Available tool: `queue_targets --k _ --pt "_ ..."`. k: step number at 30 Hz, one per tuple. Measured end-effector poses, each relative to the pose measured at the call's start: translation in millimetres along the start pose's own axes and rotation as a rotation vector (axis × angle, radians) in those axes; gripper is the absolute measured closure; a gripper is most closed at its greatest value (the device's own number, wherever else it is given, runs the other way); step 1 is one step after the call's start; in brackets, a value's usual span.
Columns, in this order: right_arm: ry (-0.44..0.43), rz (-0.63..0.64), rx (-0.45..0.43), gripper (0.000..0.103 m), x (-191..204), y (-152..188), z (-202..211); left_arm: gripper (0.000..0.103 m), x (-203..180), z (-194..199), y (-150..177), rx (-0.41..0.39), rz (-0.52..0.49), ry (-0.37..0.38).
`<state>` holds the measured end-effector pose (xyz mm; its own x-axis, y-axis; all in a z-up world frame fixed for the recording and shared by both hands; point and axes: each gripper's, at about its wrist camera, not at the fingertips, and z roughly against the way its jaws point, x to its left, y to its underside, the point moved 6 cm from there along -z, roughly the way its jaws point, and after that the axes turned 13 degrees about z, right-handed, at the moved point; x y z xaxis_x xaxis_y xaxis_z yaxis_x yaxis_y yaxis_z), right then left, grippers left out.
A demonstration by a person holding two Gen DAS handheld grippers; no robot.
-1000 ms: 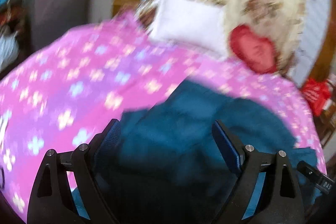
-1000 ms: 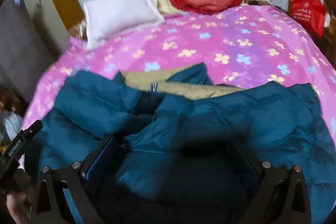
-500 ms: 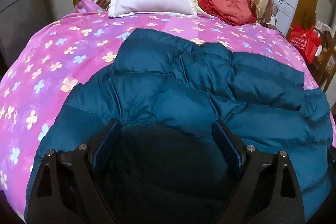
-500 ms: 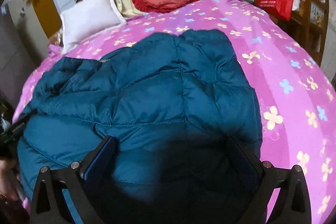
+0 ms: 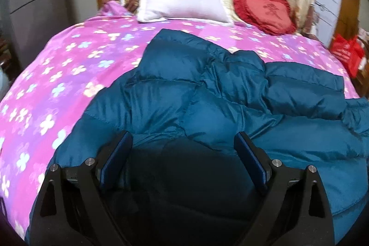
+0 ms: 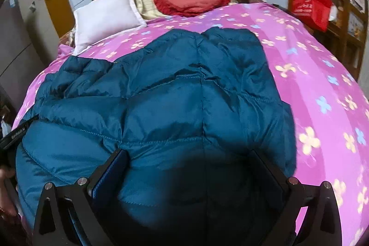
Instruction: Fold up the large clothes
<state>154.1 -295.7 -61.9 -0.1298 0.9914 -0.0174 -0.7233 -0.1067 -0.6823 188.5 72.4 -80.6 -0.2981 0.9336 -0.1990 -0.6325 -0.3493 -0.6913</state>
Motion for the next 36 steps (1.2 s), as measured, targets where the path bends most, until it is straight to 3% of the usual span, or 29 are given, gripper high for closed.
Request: queue_targets --k 8,14,16,18,23,27,33,36 --pt "0.002 0.009 -0.008 0.000 0.2 -4.2 -8.6 0.011 4.7 -7.5 -1.5 0.023 0.016 -0.011" --pt "0.023 0.022 0.015 0.000 2.6 -3.8 -4.2 0.011 9.9 4.2 -20.8 0.038 0.051 0.046" --pt "0.020 0.019 0.012 0.000 1.8 -3.5 -4.0 0.011 22.8 -0.3 -28.1 0.022 0.069 0.005" --pt "0.015 0.015 0.007 0.000 1.4 -3.6 -4.8 0.011 32.5 -11.3 -23.5 0.065 0.101 0.002" --pt "-0.003 0.037 -0.005 0.000 4.4 -11.1 -11.1 0.011 41.5 -4.9 -10.1 -0.009 0.091 -0.088" --pt "-0.022 0.060 -0.013 0.000 7.7 -18.6 -17.5 0.011 55.5 -6.0 -7.8 -0.016 0.128 -0.125" --pt "-0.014 0.057 0.006 0.000 8.6 -18.5 -16.9 0.010 55.5 -13.9 -10.3 0.041 0.113 -0.104" --pt "-0.028 0.031 0.070 0.000 6.7 -16.9 -15.1 0.009 54.0 -14.7 -11.8 0.064 0.107 -0.089"
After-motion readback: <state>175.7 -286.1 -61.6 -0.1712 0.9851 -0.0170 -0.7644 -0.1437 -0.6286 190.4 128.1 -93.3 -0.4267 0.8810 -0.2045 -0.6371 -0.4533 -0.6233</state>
